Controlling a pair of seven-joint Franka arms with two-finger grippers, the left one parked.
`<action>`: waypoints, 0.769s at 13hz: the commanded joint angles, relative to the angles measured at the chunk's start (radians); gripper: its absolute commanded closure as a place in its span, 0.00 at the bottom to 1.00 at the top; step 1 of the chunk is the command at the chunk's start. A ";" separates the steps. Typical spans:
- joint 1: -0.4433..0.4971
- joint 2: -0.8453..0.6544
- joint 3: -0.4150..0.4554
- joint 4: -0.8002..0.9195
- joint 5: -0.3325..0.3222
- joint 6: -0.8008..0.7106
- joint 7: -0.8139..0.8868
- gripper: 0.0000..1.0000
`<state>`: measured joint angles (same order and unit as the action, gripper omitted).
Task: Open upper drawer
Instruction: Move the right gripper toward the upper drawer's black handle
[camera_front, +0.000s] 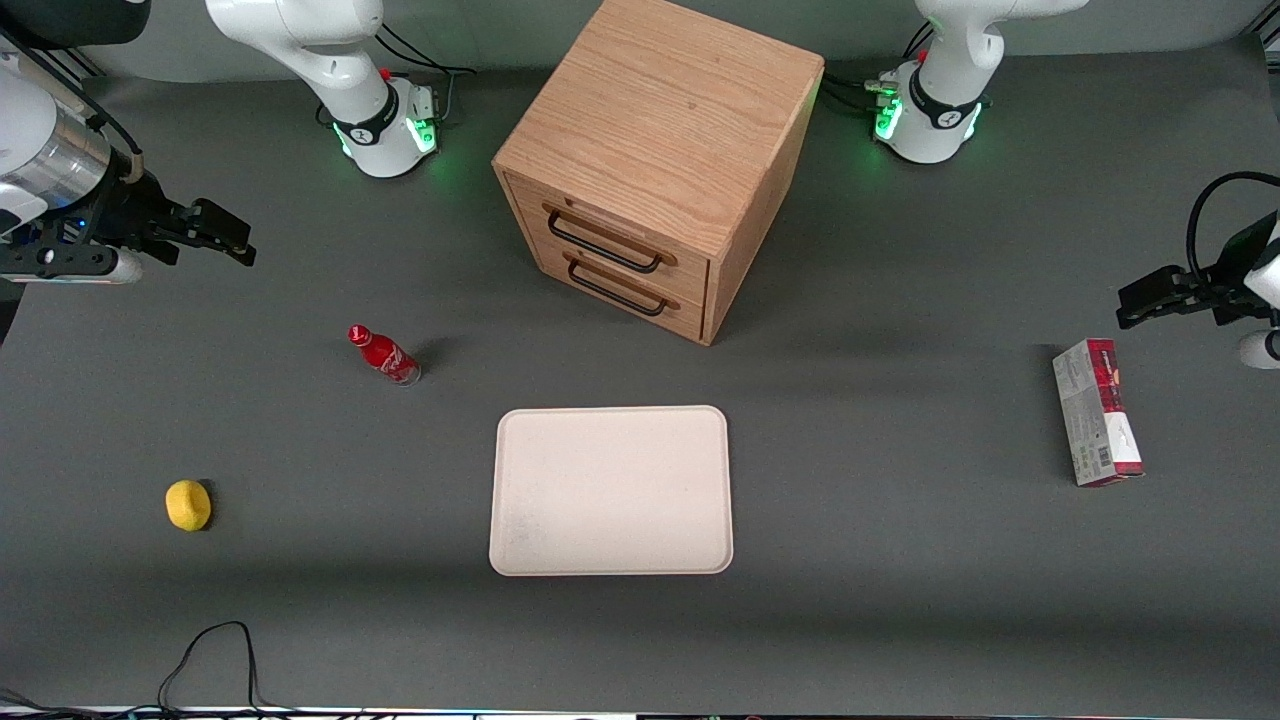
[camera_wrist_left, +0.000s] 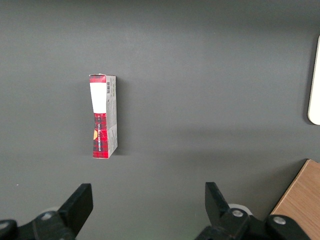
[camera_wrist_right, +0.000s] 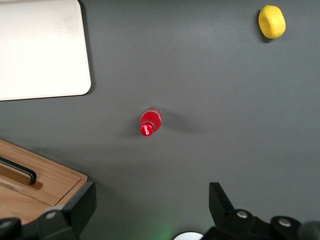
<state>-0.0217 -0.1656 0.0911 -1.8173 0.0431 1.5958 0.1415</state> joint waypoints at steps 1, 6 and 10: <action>0.013 -0.002 -0.013 0.016 0.014 -0.022 -0.019 0.00; 0.017 0.176 0.054 0.249 0.026 -0.022 -0.007 0.00; 0.017 0.283 0.244 0.346 0.026 -0.031 -0.009 0.00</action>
<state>-0.0095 0.0492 0.2735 -1.5431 0.0544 1.5938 0.1427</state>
